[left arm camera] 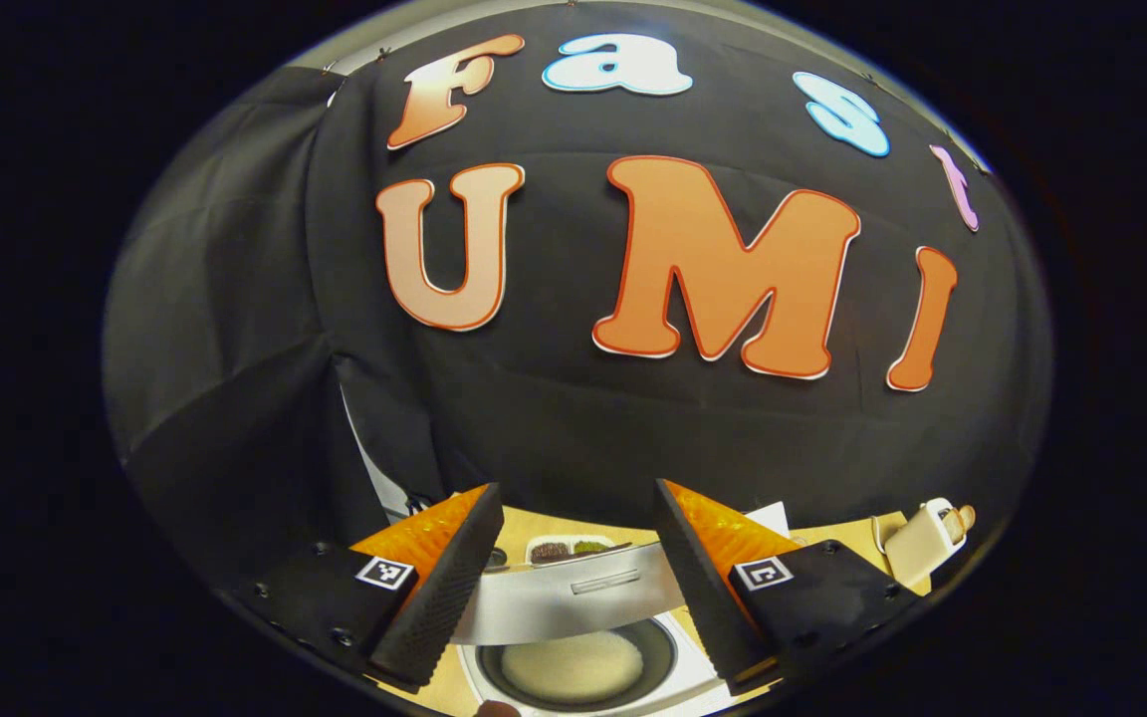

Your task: Close the left gripper, press the button to open the rice cooker; take a wooden spoon from the chopstick holder with the right hand, scoop a spoonful of rice and pour it into the rice cooker, then put the wooden spoon back into the chopstick holder.

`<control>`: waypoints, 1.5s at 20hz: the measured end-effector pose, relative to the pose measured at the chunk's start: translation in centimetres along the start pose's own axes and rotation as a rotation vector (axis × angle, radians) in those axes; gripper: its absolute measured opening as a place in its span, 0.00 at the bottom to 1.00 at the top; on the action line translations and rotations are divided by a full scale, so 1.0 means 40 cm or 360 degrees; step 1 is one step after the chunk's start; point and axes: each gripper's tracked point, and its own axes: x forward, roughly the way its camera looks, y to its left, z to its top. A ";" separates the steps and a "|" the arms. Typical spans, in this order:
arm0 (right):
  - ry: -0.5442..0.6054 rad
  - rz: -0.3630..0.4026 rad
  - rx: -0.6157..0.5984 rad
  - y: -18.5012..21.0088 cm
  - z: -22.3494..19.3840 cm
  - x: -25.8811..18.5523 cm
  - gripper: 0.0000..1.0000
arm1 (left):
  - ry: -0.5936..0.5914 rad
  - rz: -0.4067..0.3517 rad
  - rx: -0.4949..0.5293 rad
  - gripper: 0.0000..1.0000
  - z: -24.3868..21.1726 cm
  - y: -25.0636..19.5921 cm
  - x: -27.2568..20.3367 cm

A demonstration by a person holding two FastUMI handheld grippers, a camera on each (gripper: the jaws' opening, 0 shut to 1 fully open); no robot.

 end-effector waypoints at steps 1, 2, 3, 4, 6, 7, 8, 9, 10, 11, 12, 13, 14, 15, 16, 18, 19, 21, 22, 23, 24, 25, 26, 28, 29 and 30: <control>0.0010 0.0009 0.0002 0.002 -0.005 -0.005 0.95 | 0.0020 -0.0008 -0.0008 1.00 -0.033 -0.009 -0.022; 0.0019 0.0014 0.0007 0.003 -0.008 -0.008 0.95 | 0.0038 -0.0013 -0.0024 1.00 -0.066 -0.019 -0.045; 0.0022 0.0010 0.0009 0.000 -0.009 -0.010 0.95 | 0.0059 -0.0018 -0.0034 1.00 -0.098 -0.031 -0.066; 0.0021 0.0014 0.0009 0.001 -0.010 -0.012 0.94 | 0.0081 -0.0017 -0.0035 1.00 -0.141 -0.041 -0.083; 0.0028 0.0038 0.0010 0.009 -0.015 -0.013 0.94 | 0.0123 -0.0016 -0.0045 1.00 -0.219 -0.050 -0.117; 0.0039 0.0050 0.0008 0.012 -0.018 -0.013 0.94 | 0.0164 -0.0012 -0.0062 1.00 -0.264 -0.054 -0.125; 0.0054 0.0060 0.0004 0.013 -0.027 -0.012 0.94 | 0.0214 0.0019 -0.0062 1.00 -0.308 -0.051 -0.134; 0.0071 0.0065 -0.0001 0.015 -0.036 -0.012 0.95 | 0.0231 0.0048 -0.0042 1.00 -0.340 -0.045 -0.133; 0.0083 0.0071 -0.0001 0.016 -0.044 -0.012 0.95 | 0.0250 0.0064 -0.0023 1.00 -0.370 -0.044 -0.133; 0.0097 0.0079 0.0001 0.018 -0.053 -0.013 0.94 | 0.0254 0.0079 0.0007 1.00 -0.395 -0.047 -0.134; 0.0111 0.0084 0.0005 0.018 -0.063 -0.013 0.95 | 0.0254 0.0095 0.0042 1.00 -0.410 -0.045 -0.131; 0.0130 0.0085 0.0009 0.018 -0.073 -0.013 0.95 | 0.0247 0.0105 0.0063 1.00 -0.424 -0.046 -0.128; 0.0146 0.0084 0.0011 0.015 -0.082 -0.014 0.94 | 0.0254 0.0116 0.0066 1.00 -0.440 -0.047 -0.125; 0.0159 0.0081 0.0012 0.013 -0.086 -0.013 0.94 | 0.0269 0.0127 0.0064 1.00 -0.457 -0.046 -0.121; 0.0168 0.0074 0.0014 0.007 -0.090 -0.012 0.95 | 0.0281 0.0135 0.0063 1.00 -0.468 -0.046 -0.119; 0.0180 0.0059 0.0015 -0.002 -0.095 -0.010 0.94 | 0.0316 0.0142 0.0080 1.00 -0.491 -0.045 -0.111; 0.0185 0.0059 0.0022 -0.004 -0.095 -0.008 0.94 | 0.0339 0.0143 0.0089 1.00 -0.499 -0.042 -0.112; 0.0193 0.0060 0.0037 -0.001 -0.096 -0.004 0.95 | 0.0336 0.0143 0.0095 1.00 -0.507 -0.041 -0.110; 0.0196 0.0053 0.0033 -0.003 -0.102 -0.003 0.94 | 0.0335 0.0138 0.0094 1.00 -0.507 -0.040 -0.111; 0.0203 0.0051 0.0028 0.001 -0.105 0.002 0.94 | 0.0379 0.0133 0.0109 1.00 -0.522 -0.039 -0.110; 0.0208 0.0053 0.0027 0.003 -0.108 0.002 0.94 | 0.0364 0.0124 0.0123 1.00 -0.523 -0.042 -0.113; 0.0210 0.0059 0.0032 0.009 -0.110 0.001 0.95 | 0.0346 0.0115 0.0133 1.00 -0.533 -0.043 -0.108; 0.0216 0.0065 0.0037 0.015 -0.116 0.000 0.95 | 0.0342 0.0107 0.0143 1.00 -0.537 -0.043 -0.115; 0.0237 0.0075 0.0032 0.022 -0.132 -0.001 0.95 | 0.0310 0.0097 0.0160 1.00 -0.536 -0.042 -0.113; 0.0248 0.0076 0.0016 0.022 -0.136 -0.004 0.95 | 0.0296 0.0089 0.0173 1.00 -0.523 -0.044 -0.113; 0.0245 0.0071 -0.0006 0.017 -0.133 -0.006 0.95 | 0.0294 0.0080 0.0181 1.00 -0.518 -0.043 -0.108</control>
